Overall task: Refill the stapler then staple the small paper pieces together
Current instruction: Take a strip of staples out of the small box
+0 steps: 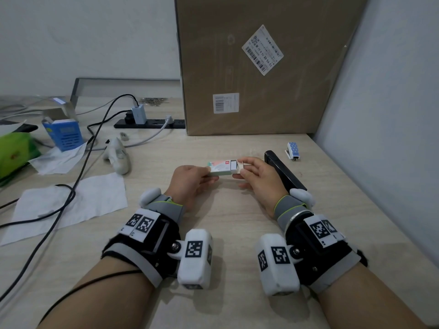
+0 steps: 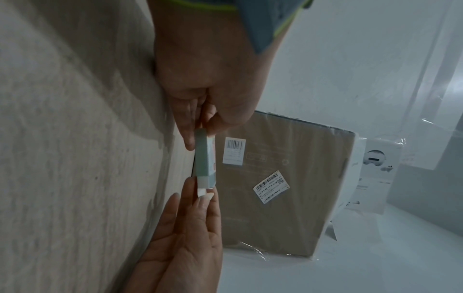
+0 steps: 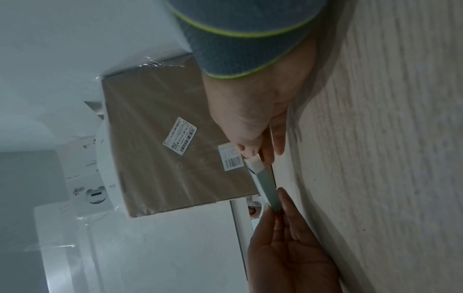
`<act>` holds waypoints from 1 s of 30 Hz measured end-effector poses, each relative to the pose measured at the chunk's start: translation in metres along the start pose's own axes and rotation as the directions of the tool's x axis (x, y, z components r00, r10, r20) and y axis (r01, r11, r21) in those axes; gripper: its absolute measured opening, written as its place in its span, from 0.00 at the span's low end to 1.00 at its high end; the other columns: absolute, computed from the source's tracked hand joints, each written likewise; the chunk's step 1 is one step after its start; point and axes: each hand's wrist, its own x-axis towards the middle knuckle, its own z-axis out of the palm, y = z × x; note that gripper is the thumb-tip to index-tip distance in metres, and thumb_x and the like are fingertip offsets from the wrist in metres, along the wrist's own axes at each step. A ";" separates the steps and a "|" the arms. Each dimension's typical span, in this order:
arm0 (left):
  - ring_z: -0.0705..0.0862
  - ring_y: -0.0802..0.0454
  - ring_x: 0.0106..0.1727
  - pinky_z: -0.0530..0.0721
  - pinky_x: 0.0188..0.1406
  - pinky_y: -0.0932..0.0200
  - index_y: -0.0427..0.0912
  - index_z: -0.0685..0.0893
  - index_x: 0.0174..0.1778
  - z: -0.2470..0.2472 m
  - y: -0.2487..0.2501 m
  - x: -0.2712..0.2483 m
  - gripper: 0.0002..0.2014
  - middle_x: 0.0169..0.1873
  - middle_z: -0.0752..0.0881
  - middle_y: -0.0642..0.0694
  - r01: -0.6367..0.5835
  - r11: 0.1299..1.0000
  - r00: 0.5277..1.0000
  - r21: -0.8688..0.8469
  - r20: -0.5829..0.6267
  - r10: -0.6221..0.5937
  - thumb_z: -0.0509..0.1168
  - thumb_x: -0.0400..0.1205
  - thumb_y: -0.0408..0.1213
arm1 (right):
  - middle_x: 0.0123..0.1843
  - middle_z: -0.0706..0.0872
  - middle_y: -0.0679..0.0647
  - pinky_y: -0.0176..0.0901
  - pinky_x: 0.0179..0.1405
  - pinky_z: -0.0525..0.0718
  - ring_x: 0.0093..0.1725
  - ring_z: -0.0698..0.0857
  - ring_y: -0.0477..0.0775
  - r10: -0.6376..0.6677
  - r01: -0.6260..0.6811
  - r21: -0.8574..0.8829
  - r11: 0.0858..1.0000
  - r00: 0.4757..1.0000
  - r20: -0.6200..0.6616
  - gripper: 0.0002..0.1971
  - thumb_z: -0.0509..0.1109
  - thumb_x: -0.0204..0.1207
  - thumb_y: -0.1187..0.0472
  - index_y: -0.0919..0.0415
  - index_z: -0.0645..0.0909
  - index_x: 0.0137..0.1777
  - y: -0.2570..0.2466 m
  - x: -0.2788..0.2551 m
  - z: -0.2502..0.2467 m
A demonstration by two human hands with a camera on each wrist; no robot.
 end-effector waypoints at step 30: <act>0.85 0.54 0.31 0.83 0.39 0.63 0.35 0.84 0.47 0.000 -0.003 -0.008 0.06 0.35 0.88 0.39 -0.072 0.975 0.975 0.210 0.219 0.025 0.71 0.76 0.31 | 0.42 0.86 0.53 0.38 0.37 0.80 0.41 0.81 0.46 0.006 -0.012 -0.136 0.991 0.999 -0.045 0.05 0.70 0.76 0.62 0.54 0.86 0.41 -0.003 -0.004 -0.003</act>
